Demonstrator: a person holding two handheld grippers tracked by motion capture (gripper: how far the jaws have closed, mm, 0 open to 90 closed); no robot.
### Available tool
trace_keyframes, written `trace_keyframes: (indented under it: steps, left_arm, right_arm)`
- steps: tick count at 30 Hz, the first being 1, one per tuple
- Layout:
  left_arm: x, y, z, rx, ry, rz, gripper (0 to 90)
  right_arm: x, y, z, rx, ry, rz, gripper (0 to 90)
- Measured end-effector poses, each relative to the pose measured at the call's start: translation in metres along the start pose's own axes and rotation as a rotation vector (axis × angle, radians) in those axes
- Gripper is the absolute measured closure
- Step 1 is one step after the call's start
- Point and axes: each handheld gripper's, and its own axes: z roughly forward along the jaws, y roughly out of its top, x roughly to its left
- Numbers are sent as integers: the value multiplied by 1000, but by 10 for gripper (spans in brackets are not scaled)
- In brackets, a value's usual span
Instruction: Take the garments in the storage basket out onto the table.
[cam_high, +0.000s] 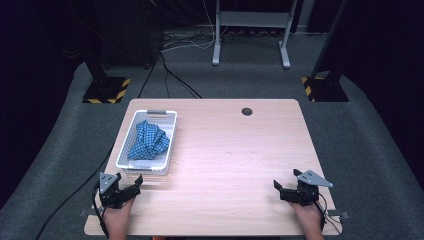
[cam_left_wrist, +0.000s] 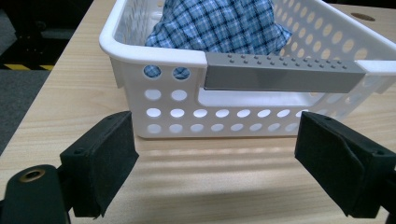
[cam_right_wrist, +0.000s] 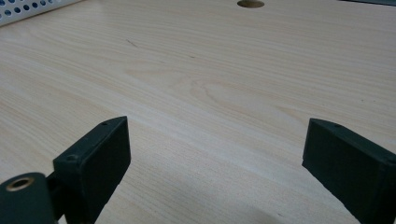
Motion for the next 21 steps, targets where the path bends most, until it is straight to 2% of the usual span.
trace_keyframes:
  steps: [21]
  left_arm:
    - [1, 0, 1, 7, 6, -10, 122]
  right_arm:
    - [0, 0, 0, -4, 10, -1, 66]
